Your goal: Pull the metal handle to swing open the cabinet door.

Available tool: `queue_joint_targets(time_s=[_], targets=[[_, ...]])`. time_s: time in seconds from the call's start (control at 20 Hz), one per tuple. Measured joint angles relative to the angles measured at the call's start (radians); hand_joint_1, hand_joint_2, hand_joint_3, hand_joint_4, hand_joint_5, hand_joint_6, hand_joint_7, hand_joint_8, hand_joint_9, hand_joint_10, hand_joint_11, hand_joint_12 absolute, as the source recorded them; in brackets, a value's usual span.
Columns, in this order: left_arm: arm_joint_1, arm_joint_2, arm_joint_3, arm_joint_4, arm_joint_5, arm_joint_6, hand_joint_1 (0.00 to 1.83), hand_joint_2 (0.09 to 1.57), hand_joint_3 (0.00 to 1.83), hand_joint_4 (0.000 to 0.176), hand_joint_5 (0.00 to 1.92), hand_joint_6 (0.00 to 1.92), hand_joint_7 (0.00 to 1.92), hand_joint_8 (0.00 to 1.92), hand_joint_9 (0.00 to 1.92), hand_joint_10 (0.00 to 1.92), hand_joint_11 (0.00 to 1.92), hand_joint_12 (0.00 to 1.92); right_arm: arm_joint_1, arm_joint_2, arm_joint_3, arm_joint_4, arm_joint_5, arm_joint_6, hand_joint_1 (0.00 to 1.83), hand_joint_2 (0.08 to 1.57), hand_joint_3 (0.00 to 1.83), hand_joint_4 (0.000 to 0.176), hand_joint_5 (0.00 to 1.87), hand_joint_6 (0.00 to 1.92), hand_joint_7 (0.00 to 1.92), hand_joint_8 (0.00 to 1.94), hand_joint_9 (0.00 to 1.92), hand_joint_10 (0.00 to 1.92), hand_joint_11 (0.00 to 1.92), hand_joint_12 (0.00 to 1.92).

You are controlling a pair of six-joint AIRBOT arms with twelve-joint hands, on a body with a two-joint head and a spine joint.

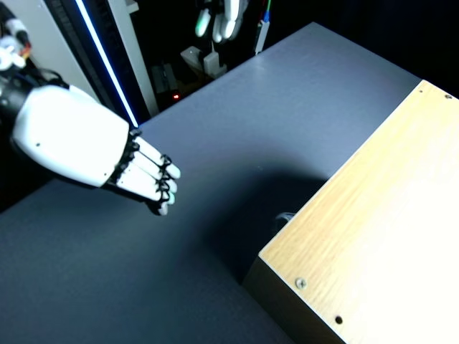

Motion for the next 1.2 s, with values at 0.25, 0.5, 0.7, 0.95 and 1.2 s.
queue_joint_targets(time_s=[0.25,0.5,0.7,0.95,1.2], targets=[[0.000,0.000,0.000,0.000,0.000,0.000,0.00,1.55,0.02,0.000,0.51,0.00,0.53,0.00,0.46,0.00,0.04,0.84,-0.015,-0.026,0.012,0.014,-0.009,0.031,0.00,1.53,0.02,0.000,0.26,0.01,0.26,0.01,0.23,0.01,0.00,0.70],[0.000,0.000,0.000,0.000,0.001,0.000,0.00,1.56,0.01,0.000,0.53,0.01,0.53,0.00,0.47,0.00,0.08,0.84,-0.085,-0.047,0.032,0.011,-0.079,0.128,0.00,1.57,0.06,0.000,0.41,0.03,0.41,0.02,0.34,0.02,0.00,0.89],[0.000,0.000,0.000,0.000,0.001,0.000,0.00,1.55,0.00,0.000,0.55,0.00,0.55,0.00,0.48,0.00,0.11,0.77,-0.102,-0.079,0.070,0.014,-0.135,0.244,0.00,1.57,0.03,0.000,0.42,0.00,0.43,0.00,0.37,0.01,0.00,0.98],[0.000,0.000,0.000,0.000,0.000,0.000,0.00,1.56,0.00,0.000,0.55,0.00,0.55,0.00,0.48,0.00,0.11,0.77,-0.142,-0.094,0.105,0.012,-0.190,0.407,0.00,1.57,0.04,0.000,0.33,0.00,0.36,0.00,0.31,0.00,0.00,0.84],[0.000,0.000,0.000,0.000,0.001,0.000,0.00,1.56,0.01,0.000,0.52,0.00,0.54,0.00,0.47,0.00,0.05,0.86,-0.175,-0.117,0.130,0.015,-0.266,0.525,0.00,1.57,0.03,0.000,0.34,0.00,0.37,0.00,0.32,0.00,0.00,0.86]])
